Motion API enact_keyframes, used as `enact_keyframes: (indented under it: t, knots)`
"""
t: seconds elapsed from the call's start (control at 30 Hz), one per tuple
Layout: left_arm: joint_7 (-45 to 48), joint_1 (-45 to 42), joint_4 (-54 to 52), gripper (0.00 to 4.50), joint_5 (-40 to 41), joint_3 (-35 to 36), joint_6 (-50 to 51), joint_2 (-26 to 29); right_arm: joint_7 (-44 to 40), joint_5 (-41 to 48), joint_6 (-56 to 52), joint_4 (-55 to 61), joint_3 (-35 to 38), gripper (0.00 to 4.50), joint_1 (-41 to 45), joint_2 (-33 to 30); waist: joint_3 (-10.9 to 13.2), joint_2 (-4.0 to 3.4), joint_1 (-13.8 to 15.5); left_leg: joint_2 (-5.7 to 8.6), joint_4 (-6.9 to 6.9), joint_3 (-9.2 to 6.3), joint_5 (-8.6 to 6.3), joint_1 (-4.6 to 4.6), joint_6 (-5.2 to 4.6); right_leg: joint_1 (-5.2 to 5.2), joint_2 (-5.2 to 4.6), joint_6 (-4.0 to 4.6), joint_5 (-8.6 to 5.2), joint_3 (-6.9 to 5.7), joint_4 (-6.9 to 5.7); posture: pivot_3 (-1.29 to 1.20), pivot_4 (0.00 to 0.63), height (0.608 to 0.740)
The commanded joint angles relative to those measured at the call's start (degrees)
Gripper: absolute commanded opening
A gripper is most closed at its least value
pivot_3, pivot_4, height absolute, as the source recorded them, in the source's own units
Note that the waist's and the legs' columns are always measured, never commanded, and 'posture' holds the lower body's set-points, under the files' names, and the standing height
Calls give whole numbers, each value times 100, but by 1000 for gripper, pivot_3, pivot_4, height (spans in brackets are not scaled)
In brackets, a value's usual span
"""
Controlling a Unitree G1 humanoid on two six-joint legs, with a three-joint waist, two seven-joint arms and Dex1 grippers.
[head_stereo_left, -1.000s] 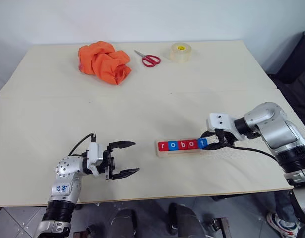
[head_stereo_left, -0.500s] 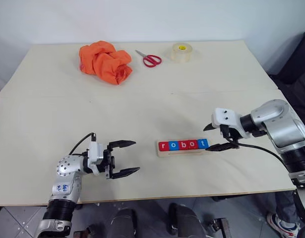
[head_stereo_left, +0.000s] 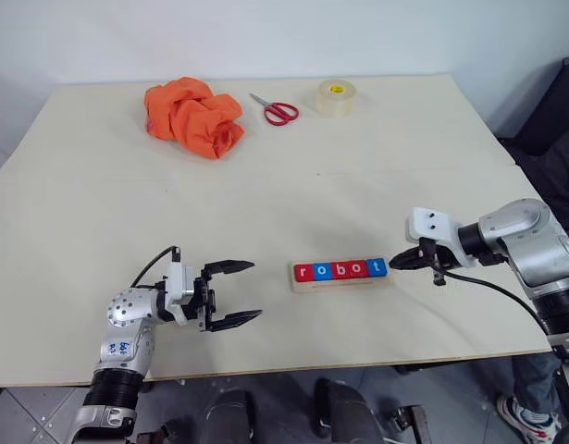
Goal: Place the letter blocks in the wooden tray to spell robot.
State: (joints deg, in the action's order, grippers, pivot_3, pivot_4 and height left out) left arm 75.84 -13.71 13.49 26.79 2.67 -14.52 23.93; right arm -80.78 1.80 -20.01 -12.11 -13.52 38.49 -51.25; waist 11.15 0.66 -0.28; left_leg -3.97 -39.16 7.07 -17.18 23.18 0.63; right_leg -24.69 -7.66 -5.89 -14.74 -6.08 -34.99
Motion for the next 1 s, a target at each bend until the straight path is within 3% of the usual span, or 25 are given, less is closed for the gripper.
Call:
enact_keyframes:
  t: [0.03, 0.37, 0.47, 0.6, 0.83, 1.0]
  knots:
    - [11, -26, -83, 4500, 47, 23, -74, 10, 39, 64, 23, 2, 62, 9, 104, 73, 0, 0, 0, 0, 0, 0, 0, 0, 0, 0, 0, 0, 0, 0, 0, 0, 150, 740]
    - [-172, -70, -6, 4500, -58, 107, -195, 36, 194, 219, 84, 53, 387, 9, 40, 39, 0, 0, 0, 0, 0, 0, 0, 0, 0, 1, 0, 0, 0, 0, 0, 0, 150, 740]
    - [-475, -118, 42, 4500, -234, 190, -295, 99, 58, 504, 351, 131, 725, 598, -182, -138, 0, 0, 23, 0, 0, -1, 0, 1, -1, 0, 0, 0, 0, 0, 0, 0, 150, 740]
    - [-944, -168, 61, 4500, -397, 359, -310, 229, -268, 1064, 886, -80, 1311, 1988, -605, -244, 0, 0, 20, 2, 0, 0, -1, 1, -2, 4, -1, 0, 0, 0, 6, 0, 150, 740]
    - [-927, -145, -135, 4500, 50, 731, -82, 474, -826, 1897, 1508, -617, 2069, 4469, -1124, -230, 0, 0, -3, 1, 0, 2, 0, -3, 0, 6, 0, -1, 1, 0, 4, 0, 150, 740]
    - [-708, 102, -301, 4500, 386, 1031, 41, 678, -1158, 2306, 1815, -1179, 2248, 4493, -1225, -280, 0, 0, -8, 0, 0, 1, 0, -9, -1, 9, 2, -1, 1, 1, 0, 0, 150, 740]
